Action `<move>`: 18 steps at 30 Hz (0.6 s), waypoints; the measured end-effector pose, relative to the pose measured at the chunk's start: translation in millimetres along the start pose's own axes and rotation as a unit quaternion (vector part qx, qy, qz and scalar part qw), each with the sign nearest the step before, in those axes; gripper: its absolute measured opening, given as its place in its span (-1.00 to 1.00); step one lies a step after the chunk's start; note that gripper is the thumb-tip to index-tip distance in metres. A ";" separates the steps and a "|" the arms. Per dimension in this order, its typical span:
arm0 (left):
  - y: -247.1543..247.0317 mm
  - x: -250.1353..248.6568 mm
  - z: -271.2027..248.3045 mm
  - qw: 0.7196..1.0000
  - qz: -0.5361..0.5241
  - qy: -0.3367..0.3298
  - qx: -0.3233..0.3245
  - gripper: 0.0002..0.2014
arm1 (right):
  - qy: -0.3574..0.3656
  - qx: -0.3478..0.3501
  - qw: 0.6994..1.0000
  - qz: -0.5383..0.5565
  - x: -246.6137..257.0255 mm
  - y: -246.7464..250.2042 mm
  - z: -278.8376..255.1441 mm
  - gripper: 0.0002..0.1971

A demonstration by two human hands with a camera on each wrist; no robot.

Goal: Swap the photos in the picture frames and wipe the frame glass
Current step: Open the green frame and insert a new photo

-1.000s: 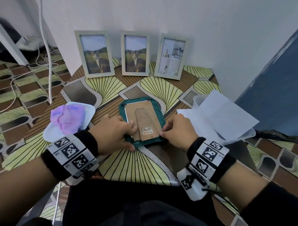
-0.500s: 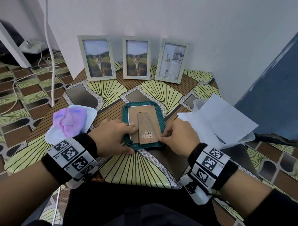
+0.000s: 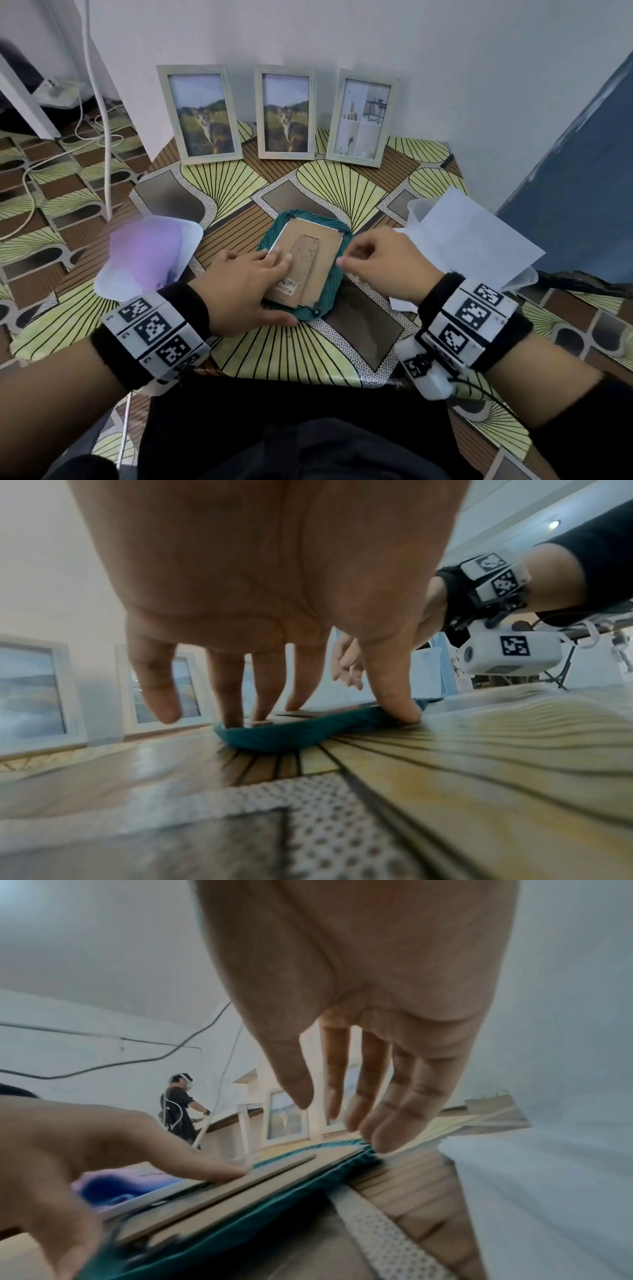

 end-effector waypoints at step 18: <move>9.4 5.6 -29.9 0.986 -0.050 -0.138 -0.077 -0.38 | 0.007 -0.014 0.999 -0.040 -17.3 -9.6 16.4 -0.66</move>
Point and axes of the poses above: each hand's wrist, its own z-axis towards the middle knuckle, its own y-axis out of the back of the hand, x = y × z, the point moved 10 cm from there along z, towards the middle knuckle, and after that the axes turned 7 degrees about -x, right-handed, at the moved point
